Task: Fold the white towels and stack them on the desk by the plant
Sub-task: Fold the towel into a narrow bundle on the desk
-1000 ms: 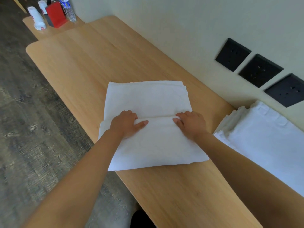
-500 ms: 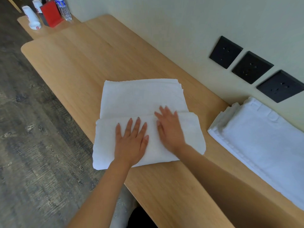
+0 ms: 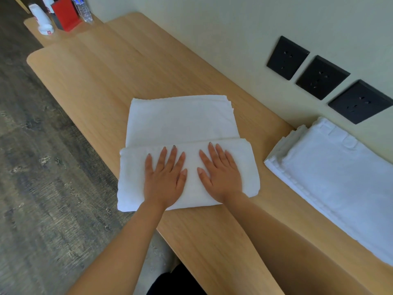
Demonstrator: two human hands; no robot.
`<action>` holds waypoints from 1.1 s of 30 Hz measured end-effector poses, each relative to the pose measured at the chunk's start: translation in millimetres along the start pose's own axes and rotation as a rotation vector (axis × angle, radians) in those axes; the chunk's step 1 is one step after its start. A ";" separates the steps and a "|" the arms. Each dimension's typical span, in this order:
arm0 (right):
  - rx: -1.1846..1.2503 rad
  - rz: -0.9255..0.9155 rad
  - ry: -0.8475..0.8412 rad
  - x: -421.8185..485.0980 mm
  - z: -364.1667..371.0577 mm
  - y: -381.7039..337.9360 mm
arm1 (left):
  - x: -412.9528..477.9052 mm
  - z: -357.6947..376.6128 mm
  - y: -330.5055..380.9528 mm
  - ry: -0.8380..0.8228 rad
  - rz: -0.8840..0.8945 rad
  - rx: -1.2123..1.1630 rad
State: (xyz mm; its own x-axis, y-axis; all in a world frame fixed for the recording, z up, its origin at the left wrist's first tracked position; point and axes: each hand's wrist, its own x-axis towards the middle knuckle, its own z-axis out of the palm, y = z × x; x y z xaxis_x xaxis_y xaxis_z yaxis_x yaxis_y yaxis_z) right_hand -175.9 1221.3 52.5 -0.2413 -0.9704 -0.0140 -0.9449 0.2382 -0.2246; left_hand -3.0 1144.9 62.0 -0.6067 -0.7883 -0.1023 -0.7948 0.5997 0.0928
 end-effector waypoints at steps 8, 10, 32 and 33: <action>0.012 0.187 0.080 -5.1 -3.1 12.0 | 0.1 -2.2 -2.0 -0.024 0.007 0.003; 0.015 0.257 0.093 -7.9 -3.6 13.9 | 0.9 -3.1 -4.4 -0.026 0.015 -0.009; -0.029 0.140 0.049 5.3 7.2 -36.6 | 30.4 -9.3 -45.7 -0.069 0.233 -0.018; -0.044 0.138 0.052 3.2 5.6 -33.8 | 31.1 -10.2 -47.9 -0.061 0.229 -0.064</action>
State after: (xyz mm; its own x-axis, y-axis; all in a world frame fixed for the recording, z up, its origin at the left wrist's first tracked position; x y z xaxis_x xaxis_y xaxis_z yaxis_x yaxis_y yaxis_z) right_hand -143.5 1209.9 54.6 -0.3792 -0.9253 0.0089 -0.9106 0.3714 -0.1810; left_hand 16.3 1090.2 64.5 -0.7718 -0.6222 -0.1311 -0.6357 0.7501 0.1823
